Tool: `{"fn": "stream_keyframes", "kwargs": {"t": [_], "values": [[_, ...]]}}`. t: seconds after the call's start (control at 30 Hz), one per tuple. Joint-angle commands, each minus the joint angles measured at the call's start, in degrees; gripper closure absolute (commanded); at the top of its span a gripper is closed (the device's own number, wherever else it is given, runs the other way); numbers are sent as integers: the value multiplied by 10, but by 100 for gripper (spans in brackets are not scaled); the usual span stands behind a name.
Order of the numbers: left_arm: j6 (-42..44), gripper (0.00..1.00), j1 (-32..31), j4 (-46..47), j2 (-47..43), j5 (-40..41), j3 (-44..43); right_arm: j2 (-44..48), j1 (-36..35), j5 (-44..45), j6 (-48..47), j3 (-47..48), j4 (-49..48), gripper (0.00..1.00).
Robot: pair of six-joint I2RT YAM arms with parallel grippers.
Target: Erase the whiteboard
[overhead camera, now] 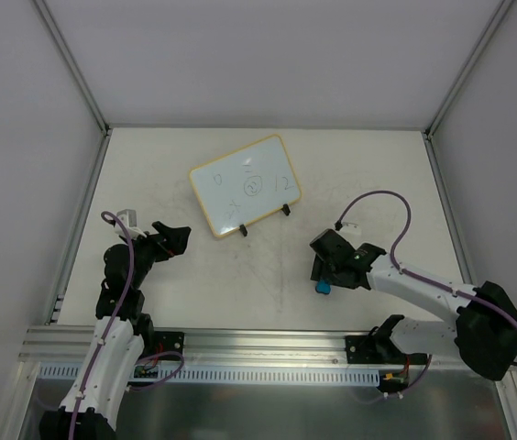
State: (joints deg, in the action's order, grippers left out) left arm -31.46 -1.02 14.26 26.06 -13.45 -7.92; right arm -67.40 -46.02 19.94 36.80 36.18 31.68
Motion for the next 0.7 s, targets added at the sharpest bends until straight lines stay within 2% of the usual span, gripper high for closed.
{"fn": "stream_keyframes", "kwargs": {"t": [0.0, 0.17, 0.47, 0.67], "values": [[9, 1, 7, 22, -9, -16, -21, -21, -4, 34, 17, 27, -14, 34], [8, 1, 7, 22, -8, -19, -22, -44, -3, 34, 17, 30, -18, 43], [7, 1, 7, 22, -8, -20, -23, -84, -4, 19, 27, 27, -43, 45], [7, 1, 7, 22, -9, -21, -23, -75, -3, 20, 28, 19, -48, 67]]}}
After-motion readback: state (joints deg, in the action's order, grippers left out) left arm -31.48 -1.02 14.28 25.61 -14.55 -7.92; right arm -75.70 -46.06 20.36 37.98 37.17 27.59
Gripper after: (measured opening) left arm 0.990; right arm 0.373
